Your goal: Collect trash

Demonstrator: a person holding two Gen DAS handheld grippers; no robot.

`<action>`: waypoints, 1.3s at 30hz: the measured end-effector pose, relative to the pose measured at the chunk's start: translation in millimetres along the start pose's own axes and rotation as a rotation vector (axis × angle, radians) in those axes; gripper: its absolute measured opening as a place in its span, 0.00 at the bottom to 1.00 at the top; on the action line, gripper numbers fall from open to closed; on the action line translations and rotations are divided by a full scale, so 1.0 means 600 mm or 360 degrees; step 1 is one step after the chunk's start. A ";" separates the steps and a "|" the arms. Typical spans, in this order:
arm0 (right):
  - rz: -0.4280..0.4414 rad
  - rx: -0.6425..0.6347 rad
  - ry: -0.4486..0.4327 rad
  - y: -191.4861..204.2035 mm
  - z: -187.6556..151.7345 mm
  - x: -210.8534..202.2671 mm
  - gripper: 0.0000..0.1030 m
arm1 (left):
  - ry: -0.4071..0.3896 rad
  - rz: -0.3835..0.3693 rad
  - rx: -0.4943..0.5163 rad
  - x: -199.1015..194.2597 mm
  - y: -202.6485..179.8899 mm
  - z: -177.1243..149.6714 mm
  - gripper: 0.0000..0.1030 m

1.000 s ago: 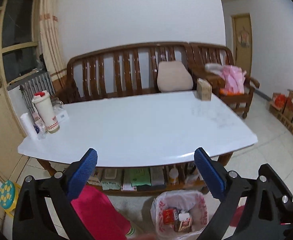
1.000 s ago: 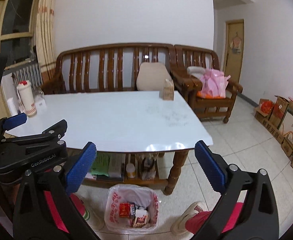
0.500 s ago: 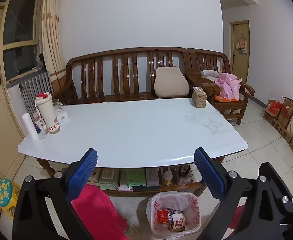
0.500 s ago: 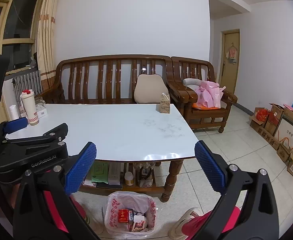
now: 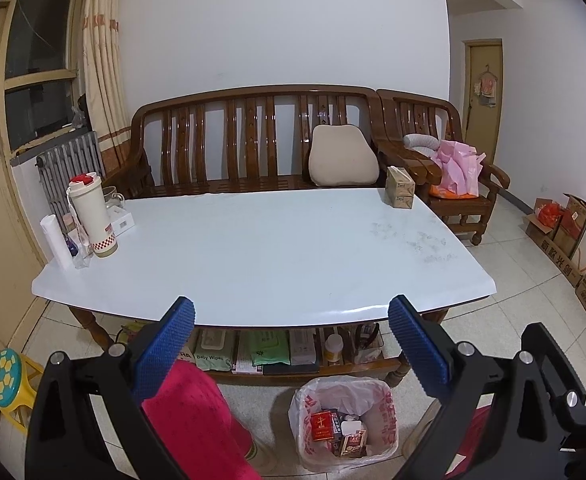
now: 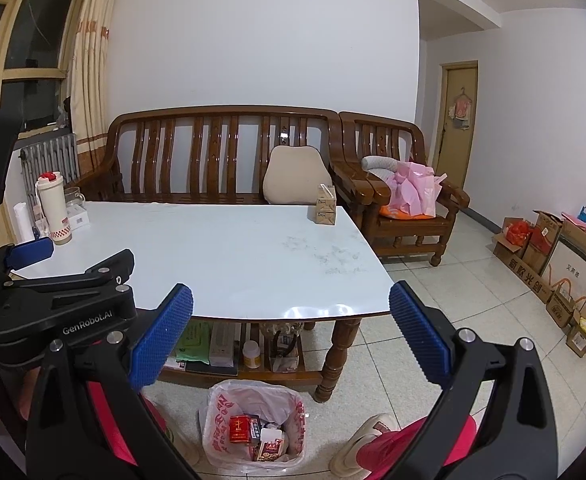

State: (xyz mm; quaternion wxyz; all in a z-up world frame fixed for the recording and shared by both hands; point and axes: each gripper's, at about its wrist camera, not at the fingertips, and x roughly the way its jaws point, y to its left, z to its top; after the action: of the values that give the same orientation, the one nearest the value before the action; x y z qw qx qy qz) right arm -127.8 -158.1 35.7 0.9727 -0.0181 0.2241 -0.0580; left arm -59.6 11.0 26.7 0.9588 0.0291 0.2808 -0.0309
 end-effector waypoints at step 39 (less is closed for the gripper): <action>0.0014 -0.0009 -0.0003 -0.001 0.008 0.002 0.93 | -0.0001 0.0018 -0.0017 -0.003 -0.002 0.003 0.92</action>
State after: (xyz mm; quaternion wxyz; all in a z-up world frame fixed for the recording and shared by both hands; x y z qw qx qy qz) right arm -124.6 -158.9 39.3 0.9731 -0.0199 0.2234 -0.0532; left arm -60.1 9.7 29.2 0.9592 0.0255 0.2805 -0.0240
